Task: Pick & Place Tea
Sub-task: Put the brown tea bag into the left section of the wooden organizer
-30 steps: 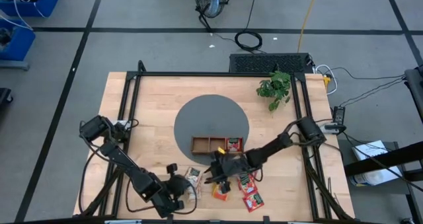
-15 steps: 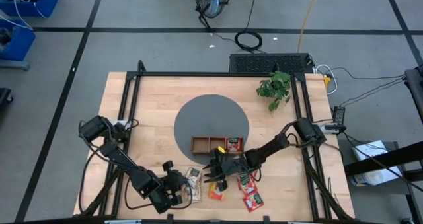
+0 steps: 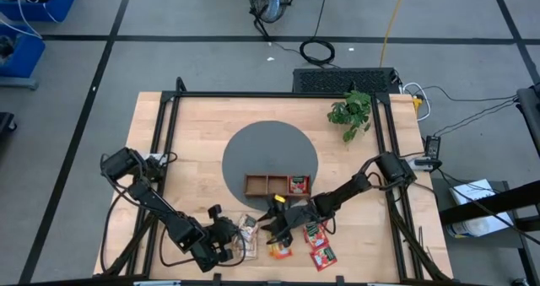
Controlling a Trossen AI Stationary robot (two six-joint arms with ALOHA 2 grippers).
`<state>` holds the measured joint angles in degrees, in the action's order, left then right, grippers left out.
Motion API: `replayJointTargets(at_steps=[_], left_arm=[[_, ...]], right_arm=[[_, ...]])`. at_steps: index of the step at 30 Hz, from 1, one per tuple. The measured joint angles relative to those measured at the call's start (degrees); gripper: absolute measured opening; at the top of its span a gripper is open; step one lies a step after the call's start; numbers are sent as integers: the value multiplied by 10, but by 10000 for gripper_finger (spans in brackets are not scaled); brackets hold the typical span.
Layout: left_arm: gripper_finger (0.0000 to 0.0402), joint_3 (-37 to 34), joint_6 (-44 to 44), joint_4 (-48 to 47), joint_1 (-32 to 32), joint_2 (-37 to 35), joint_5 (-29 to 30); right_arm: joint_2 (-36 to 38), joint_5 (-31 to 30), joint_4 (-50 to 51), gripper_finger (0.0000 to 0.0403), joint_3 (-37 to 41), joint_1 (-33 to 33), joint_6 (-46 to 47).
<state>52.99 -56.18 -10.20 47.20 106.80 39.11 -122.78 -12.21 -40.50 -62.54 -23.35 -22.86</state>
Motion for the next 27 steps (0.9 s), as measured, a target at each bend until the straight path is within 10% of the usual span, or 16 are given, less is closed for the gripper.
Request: replayJointTargets(at_steps=[20, 27], left_arm=[[46, 1, 7, 20, -14, 33, -1], [46, 1, 10, 20, -14, 33, -2]], right_arm=[[0, -42, 33, 114, -18, 1, -93], [0, 11, 31, 47, -18, 2, -99]])
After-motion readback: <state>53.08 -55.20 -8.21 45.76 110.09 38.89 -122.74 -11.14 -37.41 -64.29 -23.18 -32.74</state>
